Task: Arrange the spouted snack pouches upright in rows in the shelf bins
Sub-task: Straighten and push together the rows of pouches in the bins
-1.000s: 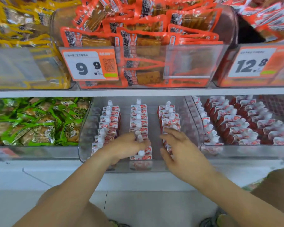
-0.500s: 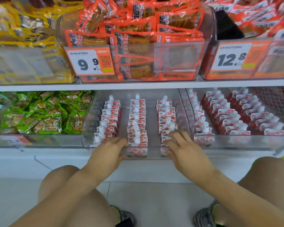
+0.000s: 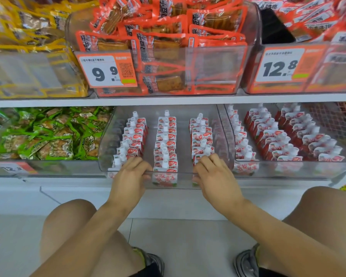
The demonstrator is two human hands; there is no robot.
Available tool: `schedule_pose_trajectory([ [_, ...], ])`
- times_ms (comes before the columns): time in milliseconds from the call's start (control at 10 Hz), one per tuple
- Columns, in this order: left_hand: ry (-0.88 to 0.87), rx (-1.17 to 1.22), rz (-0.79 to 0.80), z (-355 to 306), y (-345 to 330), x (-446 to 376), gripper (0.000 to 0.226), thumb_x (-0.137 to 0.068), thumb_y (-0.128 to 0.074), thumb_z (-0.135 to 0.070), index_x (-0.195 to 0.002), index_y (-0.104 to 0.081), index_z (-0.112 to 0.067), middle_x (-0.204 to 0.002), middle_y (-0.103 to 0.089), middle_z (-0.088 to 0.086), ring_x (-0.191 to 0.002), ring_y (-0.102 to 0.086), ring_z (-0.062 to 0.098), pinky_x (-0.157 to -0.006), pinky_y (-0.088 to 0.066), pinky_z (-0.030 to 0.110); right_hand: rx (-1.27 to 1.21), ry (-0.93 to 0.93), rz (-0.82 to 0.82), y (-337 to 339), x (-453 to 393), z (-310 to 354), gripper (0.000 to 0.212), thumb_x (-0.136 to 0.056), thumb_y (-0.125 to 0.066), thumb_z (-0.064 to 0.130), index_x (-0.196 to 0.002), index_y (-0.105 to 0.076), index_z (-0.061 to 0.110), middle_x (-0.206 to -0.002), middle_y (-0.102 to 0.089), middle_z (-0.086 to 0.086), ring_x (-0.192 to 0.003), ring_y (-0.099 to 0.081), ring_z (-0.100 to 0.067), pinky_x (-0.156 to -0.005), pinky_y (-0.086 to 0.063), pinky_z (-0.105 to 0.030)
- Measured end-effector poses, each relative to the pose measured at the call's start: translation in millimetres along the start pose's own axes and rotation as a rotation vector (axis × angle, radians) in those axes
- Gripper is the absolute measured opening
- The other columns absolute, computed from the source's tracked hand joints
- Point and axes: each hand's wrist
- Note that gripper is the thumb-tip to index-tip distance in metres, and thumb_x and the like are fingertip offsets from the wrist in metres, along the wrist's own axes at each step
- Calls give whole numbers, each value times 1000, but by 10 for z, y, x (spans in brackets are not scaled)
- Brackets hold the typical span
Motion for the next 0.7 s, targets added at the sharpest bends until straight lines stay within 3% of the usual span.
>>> schedule_pose_trajectory([
  [200,7,4,-32,41,-52,-325,24,-70,-75,8,-81,-67,-12,-84,-60,-1,-85,-56,22,-67,-52,38,-65,-123,-17,45,-238,-79,23,-72,-84,12,-84,-64,12,-87,-57,-4,-83,-52,-24,-70,-53,-38],
  [300,-18,-13,-36,-43,-194,-384,24,-70,-77,7,-79,-67,-13,-81,-59,-1,-82,-57,23,-68,-51,35,-34,-158,40,6,-292,-257,32,-60,-86,3,-84,-66,13,-89,-58,-4,-83,-55,-27,-68,-53,-39],
  [500,-12,-78,-46,-74,-295,-332,25,-68,-80,5,-76,-65,-14,-78,-58,-1,-79,-56,23,-66,-36,25,-69,-117,20,-77,-163,-352,17,-73,-83,11,-82,-70,14,-86,-59,-4,-83,-58,-29,-67,-53,-40],
  [700,-8,-116,74,-102,-207,-327,17,-76,-76,-3,-87,-67,-12,-85,-59,3,-85,-57,26,-70,-50,37,-87,-93,30,-11,-81,-376,23,-72,-82,9,-93,-73,14,-91,-59,-4,-86,-57,-27,-71,-55,-39],
])
Point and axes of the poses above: each hand's wrist, its own x-axis away from the middle knuckle, its own y-axis out of the back of the hand, z = x × y
